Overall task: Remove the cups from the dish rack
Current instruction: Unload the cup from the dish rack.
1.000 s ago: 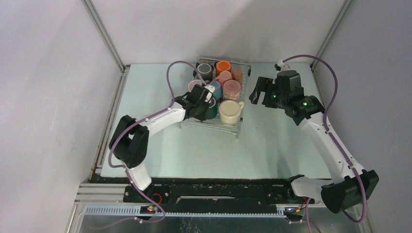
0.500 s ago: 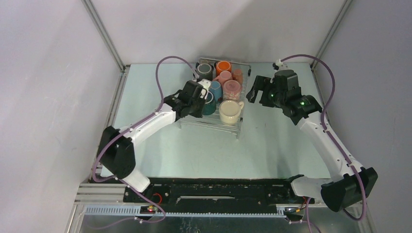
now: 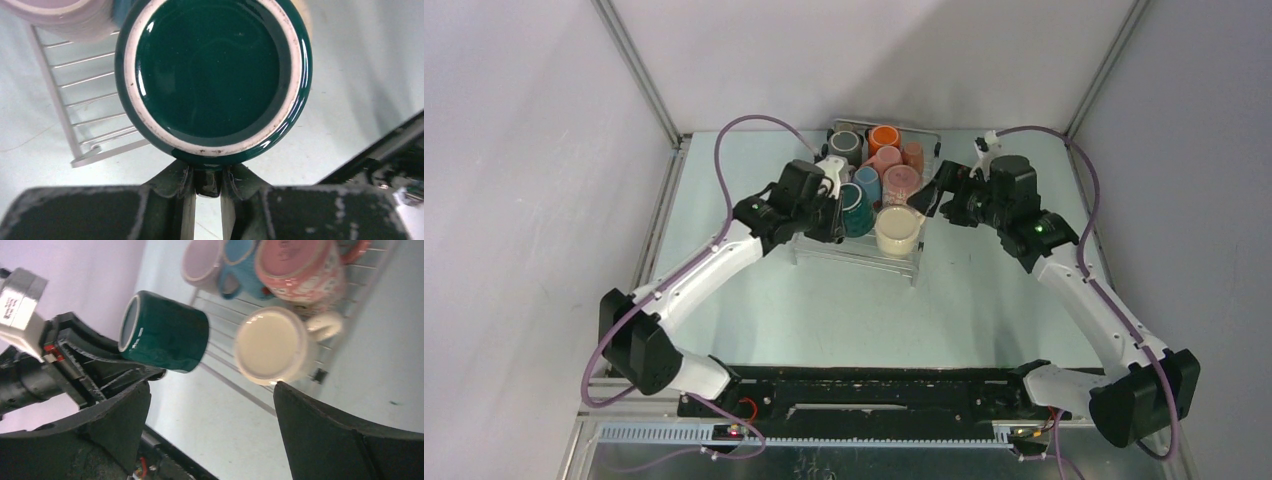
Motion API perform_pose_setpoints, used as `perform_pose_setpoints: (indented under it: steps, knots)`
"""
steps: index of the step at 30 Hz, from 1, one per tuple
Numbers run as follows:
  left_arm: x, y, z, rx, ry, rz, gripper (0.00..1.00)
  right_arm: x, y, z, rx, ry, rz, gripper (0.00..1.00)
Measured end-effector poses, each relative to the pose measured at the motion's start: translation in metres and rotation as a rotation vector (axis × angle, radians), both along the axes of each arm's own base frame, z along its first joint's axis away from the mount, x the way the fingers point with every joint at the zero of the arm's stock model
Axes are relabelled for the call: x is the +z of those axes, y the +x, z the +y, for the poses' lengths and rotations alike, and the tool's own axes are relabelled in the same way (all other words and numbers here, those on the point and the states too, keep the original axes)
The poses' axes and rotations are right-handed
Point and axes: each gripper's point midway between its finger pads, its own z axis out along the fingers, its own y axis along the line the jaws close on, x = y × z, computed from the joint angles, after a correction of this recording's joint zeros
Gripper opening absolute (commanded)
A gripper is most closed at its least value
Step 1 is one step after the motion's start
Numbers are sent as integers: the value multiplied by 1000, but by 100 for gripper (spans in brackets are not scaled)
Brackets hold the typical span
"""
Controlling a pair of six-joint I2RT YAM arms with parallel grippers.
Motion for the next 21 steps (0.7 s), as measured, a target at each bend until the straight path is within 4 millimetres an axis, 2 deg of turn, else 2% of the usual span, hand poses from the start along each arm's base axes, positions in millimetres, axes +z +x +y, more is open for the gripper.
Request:
perform_pose_setpoints:
  steps: [4, 7, 13, 21]
  knots:
    - [24, -8, -15, -22, -108, 19, 0, 17, -7, 20, 85, 129, -43, 100]
    - [52, -15, -26, -45, -209, 21, 0, 36, -12, 35, 154, 232, -85, 100]
    - [101, -27, -46, -96, -394, 6, 0, 63, -21, 48, 232, 361, -133, 99]
    - [130, -39, -65, -148, -557, 49, 0, 93, -31, 58, 306, 506, -186, 89]
